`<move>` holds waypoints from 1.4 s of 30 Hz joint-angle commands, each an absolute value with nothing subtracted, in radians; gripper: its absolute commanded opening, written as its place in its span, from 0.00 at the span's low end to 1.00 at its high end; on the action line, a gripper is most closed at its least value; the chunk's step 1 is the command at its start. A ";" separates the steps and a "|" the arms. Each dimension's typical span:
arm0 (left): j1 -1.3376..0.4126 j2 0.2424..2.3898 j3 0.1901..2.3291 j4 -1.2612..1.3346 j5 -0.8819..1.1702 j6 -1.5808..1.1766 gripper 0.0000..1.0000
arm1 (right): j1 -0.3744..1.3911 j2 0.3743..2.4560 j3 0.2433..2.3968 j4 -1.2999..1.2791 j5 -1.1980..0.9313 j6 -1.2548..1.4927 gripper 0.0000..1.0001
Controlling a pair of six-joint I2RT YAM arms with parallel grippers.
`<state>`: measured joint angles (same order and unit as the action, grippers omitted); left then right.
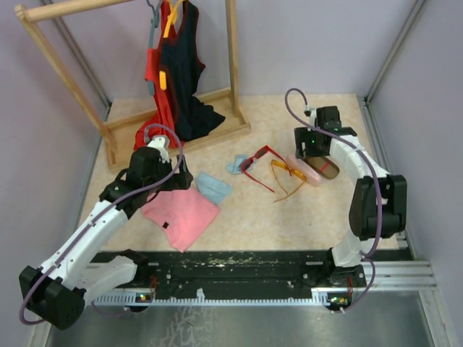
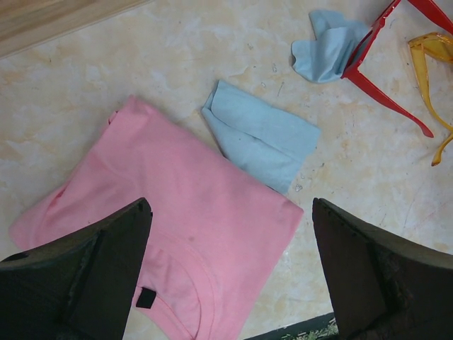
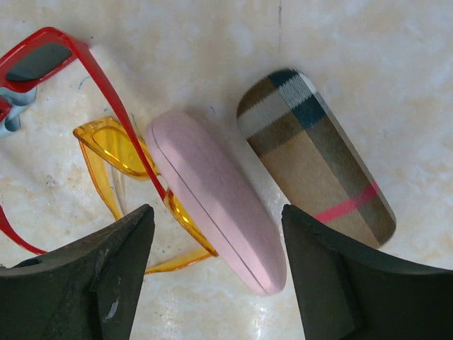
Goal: Organize the sunglasses
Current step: Pick up the sunglasses case from the center of the board.
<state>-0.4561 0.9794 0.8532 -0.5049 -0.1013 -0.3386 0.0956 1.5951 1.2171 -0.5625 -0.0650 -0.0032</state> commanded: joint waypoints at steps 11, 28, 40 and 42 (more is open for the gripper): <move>-0.419 1.004 0.839 -0.469 -0.042 -0.322 1.00 | 0.087 1.825 1.430 -0.653 -0.206 -0.160 0.64; -0.380 1.010 0.827 -0.451 0.028 -0.309 1.00 | 0.107 1.873 1.437 -0.689 -0.156 -0.182 0.57; -0.371 1.001 0.827 -0.448 0.034 -0.307 0.99 | 0.128 1.821 1.433 -0.672 -0.087 -0.196 0.29; -0.360 0.994 0.826 -0.447 0.034 -0.307 0.99 | 0.139 1.789 1.441 -0.682 -0.039 -0.199 0.14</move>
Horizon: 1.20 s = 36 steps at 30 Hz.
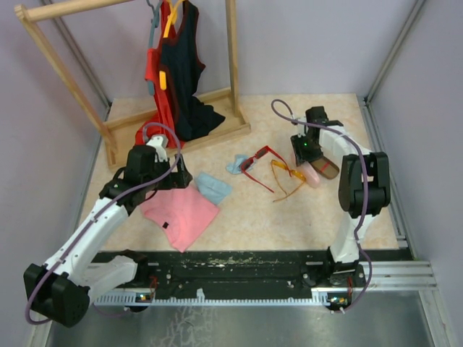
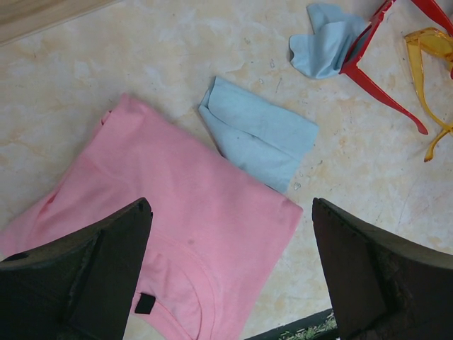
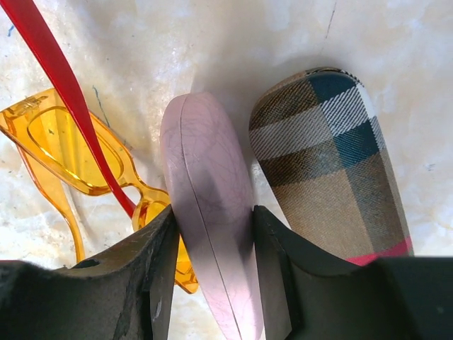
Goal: Organize the sunglasses
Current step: Pick up the sunglasses case from the center of the board.
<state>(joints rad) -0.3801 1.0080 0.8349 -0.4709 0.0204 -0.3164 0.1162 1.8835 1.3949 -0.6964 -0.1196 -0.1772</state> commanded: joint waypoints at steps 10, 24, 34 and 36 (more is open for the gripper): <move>-0.282 0.900 0.802 -0.435 0.002 -0.340 1.00 | 0.185 1.596 1.488 -0.742 0.253 -0.144 0.00; -0.303 0.887 0.800 -0.333 0.095 -0.368 0.93 | 0.202 1.078 0.981 -0.271 -0.263 0.375 0.00; -0.537 0.846 0.721 -0.130 0.221 -0.410 0.89 | 0.398 0.813 0.497 0.398 -0.408 0.723 0.00; -0.572 0.831 0.692 -0.080 0.201 -0.426 0.89 | 0.453 0.817 0.427 0.552 -0.385 0.775 0.00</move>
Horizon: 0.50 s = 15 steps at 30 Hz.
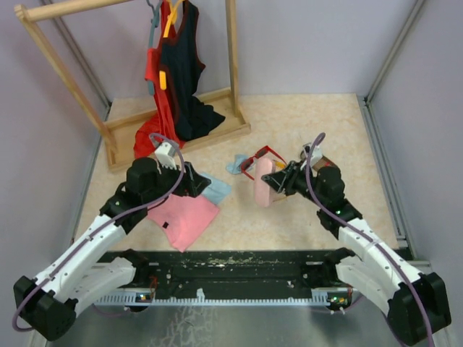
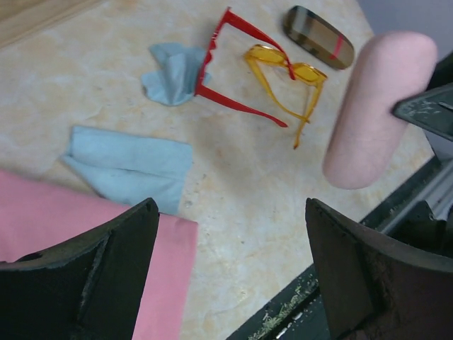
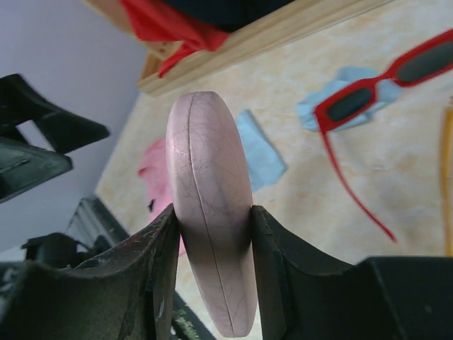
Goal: Organize the sunglasses
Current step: Pick up the sunglasses case from the center of the board, then place the sunglasses case at the center of the board.
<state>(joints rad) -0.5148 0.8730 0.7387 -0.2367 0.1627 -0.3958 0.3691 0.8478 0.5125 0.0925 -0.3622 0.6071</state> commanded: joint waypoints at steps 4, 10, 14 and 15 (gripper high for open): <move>-0.639 0.843 0.692 -0.067 0.116 -0.431 0.89 | 0.590 0.835 0.442 0.556 -0.219 0.786 0.00; -0.790 0.895 0.698 0.026 0.003 -0.400 0.92 | 0.778 0.860 0.539 0.370 0.187 0.806 0.00; -0.846 0.952 0.708 0.082 0.038 -0.372 1.00 | 0.790 0.903 0.613 0.259 0.259 0.906 0.00; -0.858 0.965 0.712 0.094 0.048 -0.364 1.00 | 0.794 0.912 0.633 0.220 0.270 0.937 0.00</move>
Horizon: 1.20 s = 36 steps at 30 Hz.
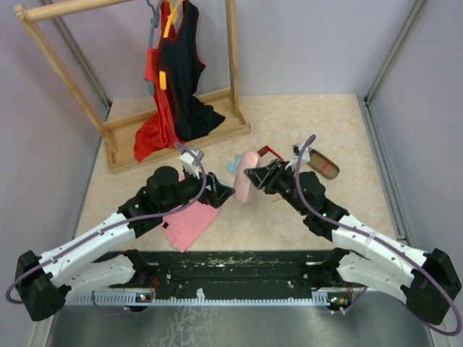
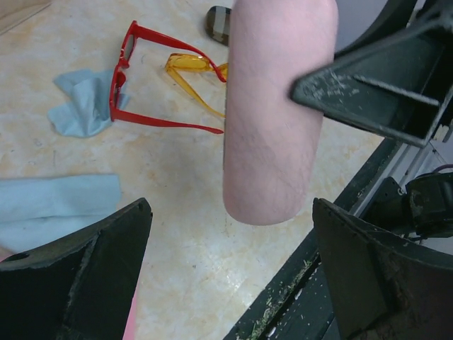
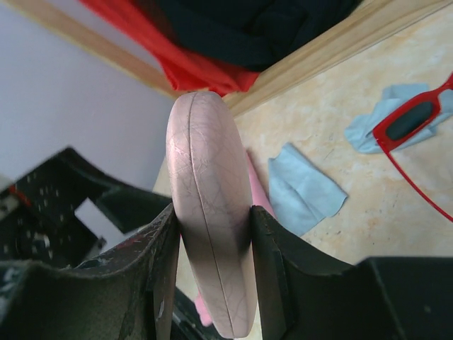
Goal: Organize the sunglasses
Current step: Place the sunglasses case at the center of the board.
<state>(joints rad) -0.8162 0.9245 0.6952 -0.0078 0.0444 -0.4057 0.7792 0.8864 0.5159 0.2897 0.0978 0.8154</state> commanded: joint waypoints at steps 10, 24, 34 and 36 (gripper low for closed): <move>-0.880 1.031 0.731 0.190 0.120 -0.305 1.00 | 0.812 0.963 0.695 0.233 0.145 0.917 0.00; -0.877 1.103 0.776 0.202 0.088 -0.297 0.76 | 0.838 0.944 0.696 0.288 0.086 0.894 0.00; -0.878 1.053 0.806 0.172 0.064 -0.283 0.23 | 0.838 0.884 0.663 0.356 0.070 0.833 0.69; -0.878 1.045 0.817 0.165 0.069 -0.287 0.14 | 0.838 0.872 0.677 0.361 0.061 0.798 0.88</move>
<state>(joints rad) -0.8768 1.0805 0.7666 0.1570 0.0834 -0.2897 0.8272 0.9253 0.6357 0.2264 0.0929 0.8654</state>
